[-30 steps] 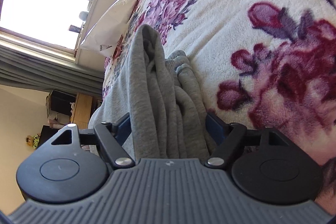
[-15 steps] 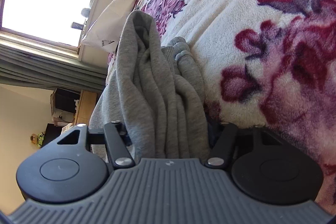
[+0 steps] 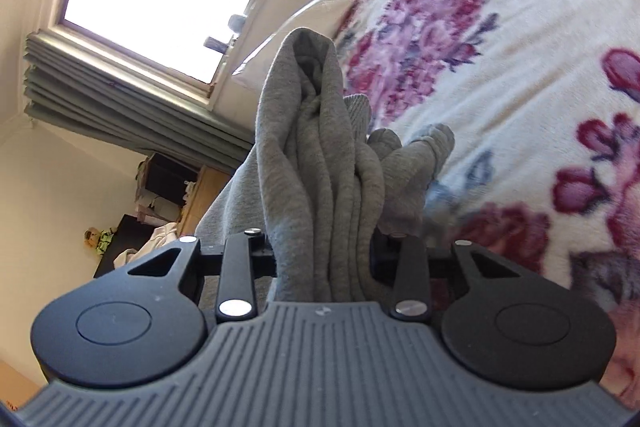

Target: Fold clothes

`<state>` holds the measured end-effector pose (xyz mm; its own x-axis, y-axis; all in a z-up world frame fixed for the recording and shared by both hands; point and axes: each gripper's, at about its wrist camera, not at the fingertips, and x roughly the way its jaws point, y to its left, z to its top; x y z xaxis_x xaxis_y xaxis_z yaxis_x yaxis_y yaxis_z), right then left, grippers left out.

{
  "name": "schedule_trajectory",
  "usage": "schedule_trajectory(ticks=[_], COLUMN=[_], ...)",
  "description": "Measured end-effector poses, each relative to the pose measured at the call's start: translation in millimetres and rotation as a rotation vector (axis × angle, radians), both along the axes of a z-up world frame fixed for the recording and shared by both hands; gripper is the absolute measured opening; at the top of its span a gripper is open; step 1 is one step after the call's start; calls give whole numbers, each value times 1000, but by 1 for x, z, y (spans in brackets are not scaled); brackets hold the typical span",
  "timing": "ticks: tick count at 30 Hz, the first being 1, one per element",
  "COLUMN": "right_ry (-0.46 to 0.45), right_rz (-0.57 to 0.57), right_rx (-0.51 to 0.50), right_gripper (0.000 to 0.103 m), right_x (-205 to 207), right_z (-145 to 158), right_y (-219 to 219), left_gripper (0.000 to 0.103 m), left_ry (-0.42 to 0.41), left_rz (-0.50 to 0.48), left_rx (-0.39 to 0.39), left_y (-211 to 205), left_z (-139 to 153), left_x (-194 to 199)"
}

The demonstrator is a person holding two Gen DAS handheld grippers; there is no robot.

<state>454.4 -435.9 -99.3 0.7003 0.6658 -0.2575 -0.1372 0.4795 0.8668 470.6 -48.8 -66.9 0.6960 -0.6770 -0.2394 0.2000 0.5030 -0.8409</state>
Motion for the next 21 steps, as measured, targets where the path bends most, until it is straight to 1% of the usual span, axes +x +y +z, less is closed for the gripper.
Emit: schedule_trajectory(ticks=[2, 3, 5, 6, 8, 9, 10, 11, 12, 13, 14, 15, 16, 17, 18, 20, 21], right_ry=[-61, -108, -172, -199, -216, -222, -211, -171, -132, -78, 22, 118, 141, 164, 182, 188, 162], right_rz=[35, 66, 130, 168, 237, 267, 287, 308, 329, 345, 345, 336, 313, 290, 272, 265, 261], right_rx=[15, 23, 49, 65, 90, 97, 85, 63, 40, 10, -53, -131, -169, -207, -231, -210, -255], right_gripper=[35, 35, 35, 35, 35, 35, 36, 37, 39, 42, 44, 51, 66, 72, 82, 82, 82], right_x=[3, 6, 14, 19, 30, 35, 39, 49, 59, 70, 83, 93, 93, 94, 94, 89, 84], right_z=[26, 44, 73, 87, 103, 109, 107, 99, 90, 78, 54, 30, 15, 1, -10, -6, 2], right_y=[15, 28, 55, 72, 107, 123, 138, 157, 176, 194, 213, 228, 232, 236, 238, 230, 229], left_gripper=[20, 20, 20, 20, 20, 20, 20, 20, 20, 20, 20, 20, 21, 22, 25, 31, 37], left_ry=[-63, -103, -184, -205, -232, -205, -179, -152, -85, -20, 107, 222, 256, 237, 217, 211, 202], left_rz=[40, 74, 140, 178, 256, 294, 331, 368, 401, 420, 443, 443, 439, 441, 442, 455, 482], left_rx=[-12, -11, -11, -3, 17, 32, 46, 62, 125, 167, 234, 302, 323, 285, 248, 250, 281], left_y=[15, 26, 50, 62, 88, 97, 107, 117, 124, 127, 131, 133, 135, 141, 147, 158, 164], left_z=[26, 41, 71, 80, 94, 87, 81, 74, 57, 43, 20, -4, -15, -20, -25, -15, -7], left_x=[-13, -22, -42, -52, -72, -74, -76, -77, -71, -65, -53, -41, -38, -43, -48, -57, -64])
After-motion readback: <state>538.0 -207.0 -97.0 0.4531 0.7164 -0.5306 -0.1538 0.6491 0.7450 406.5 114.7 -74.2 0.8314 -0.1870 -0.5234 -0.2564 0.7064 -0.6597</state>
